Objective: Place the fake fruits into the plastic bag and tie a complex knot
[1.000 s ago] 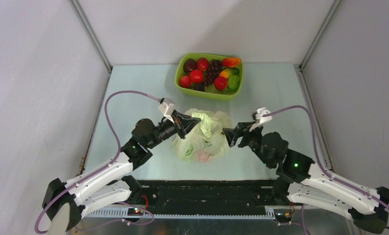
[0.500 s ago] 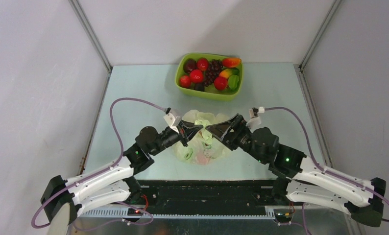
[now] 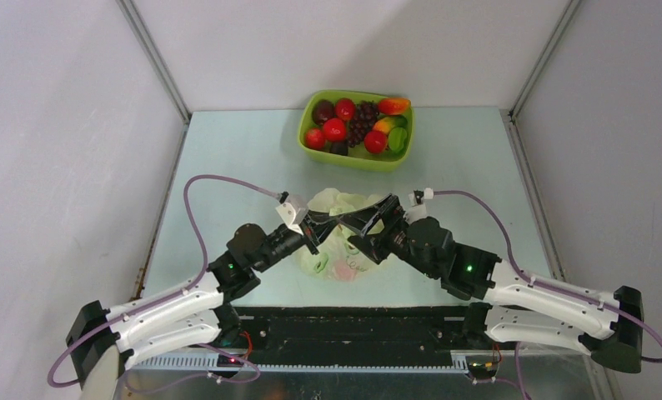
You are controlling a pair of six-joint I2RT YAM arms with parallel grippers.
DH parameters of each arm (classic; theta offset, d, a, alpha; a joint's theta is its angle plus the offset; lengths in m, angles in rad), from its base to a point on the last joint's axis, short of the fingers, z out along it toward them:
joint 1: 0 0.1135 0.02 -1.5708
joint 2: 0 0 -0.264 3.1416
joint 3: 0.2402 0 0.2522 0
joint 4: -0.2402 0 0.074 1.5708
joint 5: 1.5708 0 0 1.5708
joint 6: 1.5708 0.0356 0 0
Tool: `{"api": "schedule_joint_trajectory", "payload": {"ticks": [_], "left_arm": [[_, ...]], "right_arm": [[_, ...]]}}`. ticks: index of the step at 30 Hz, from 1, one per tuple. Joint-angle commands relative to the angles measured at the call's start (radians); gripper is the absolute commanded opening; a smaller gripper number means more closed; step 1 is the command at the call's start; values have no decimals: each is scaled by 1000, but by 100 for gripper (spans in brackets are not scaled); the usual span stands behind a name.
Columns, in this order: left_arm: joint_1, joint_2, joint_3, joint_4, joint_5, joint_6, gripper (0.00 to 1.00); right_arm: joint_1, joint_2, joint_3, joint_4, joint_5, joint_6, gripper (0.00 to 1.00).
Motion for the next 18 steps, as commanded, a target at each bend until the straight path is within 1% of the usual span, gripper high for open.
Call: {"api": "schedule_joint_trajectory", "payload": {"ticks": [1,5,10,18], "left_arm": [[-20,-30,-15,44,-35,40,0],[-33,-37,-23,48,-44,49,0],[-50,-41,-28,46,-50,61,0],[-78,-50,-38,35,-51,87,0]], "right_arm": [[5,10,41,21,77,56,93],[-10,22,41,23,103,64,93],[-33,55,41,26,74,85,92],[-54,88,41,56,65,79,83]]}}
